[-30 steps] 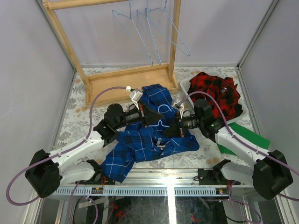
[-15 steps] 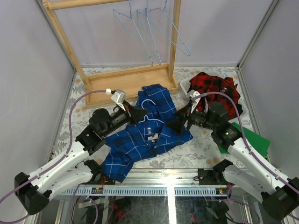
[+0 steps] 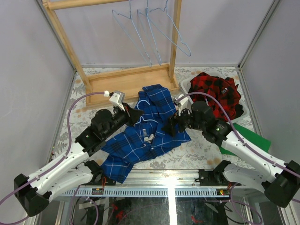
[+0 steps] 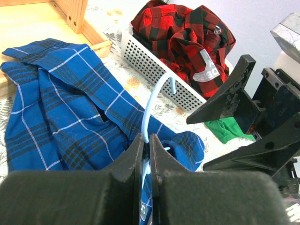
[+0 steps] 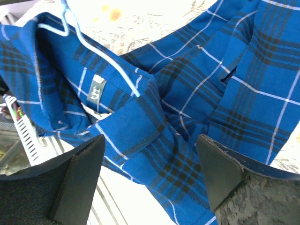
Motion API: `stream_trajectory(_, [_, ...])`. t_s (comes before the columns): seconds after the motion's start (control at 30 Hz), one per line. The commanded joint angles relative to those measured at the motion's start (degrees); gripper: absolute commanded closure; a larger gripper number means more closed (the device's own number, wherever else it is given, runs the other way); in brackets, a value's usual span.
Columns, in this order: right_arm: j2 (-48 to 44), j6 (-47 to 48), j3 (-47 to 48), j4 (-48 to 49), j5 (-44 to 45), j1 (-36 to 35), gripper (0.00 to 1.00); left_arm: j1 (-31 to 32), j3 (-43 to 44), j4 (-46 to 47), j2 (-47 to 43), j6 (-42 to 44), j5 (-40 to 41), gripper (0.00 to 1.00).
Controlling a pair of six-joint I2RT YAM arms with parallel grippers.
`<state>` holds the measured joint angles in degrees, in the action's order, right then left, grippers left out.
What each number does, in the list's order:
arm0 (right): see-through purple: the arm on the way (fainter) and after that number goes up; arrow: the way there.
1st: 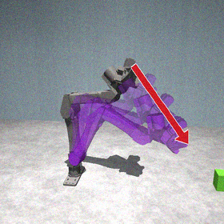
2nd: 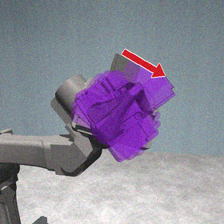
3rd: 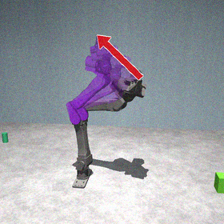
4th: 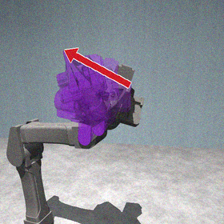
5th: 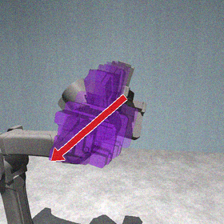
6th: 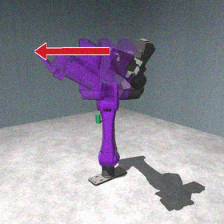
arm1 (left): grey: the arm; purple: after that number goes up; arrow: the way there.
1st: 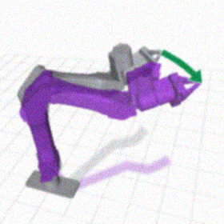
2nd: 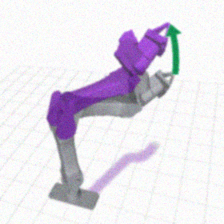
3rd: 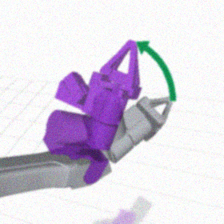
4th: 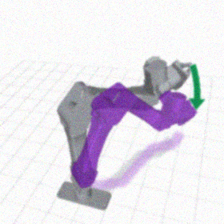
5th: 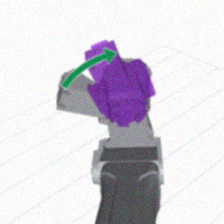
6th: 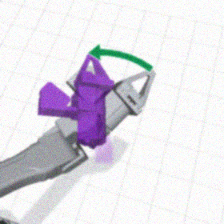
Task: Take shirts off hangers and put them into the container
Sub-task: Remove the shirt from the hanger.
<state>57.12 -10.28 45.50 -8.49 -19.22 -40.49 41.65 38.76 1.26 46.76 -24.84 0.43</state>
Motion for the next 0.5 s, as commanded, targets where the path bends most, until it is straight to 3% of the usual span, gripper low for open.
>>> stream_trajectory(0.0, [1.16,1.08,3.21,0.95,7.33,-1.87,0.13,0.13,2.30,0.52,-1.46,-0.95,1.77,1.00])
stream_trajectory(0.33, [8.86,-2.09,5.76,4.59,1.75,-3.25,0.13,0.17,1.94,0.14,-3.49,-1.15,3.18,1.00])
stream_trajectory(0.4, [10.03,-2.00,6.11,4.50,1.07,-3.34,0.18,0.21,2.18,-0.29,-3.15,-1.47,3.79,1.00])
stream_trajectory(0.47, [10.87,-1.83,6.43,4.25,1.28,-3.43,0.33,0.20,2.43,-0.50,-2.95,-1.59,4.27,1.00])
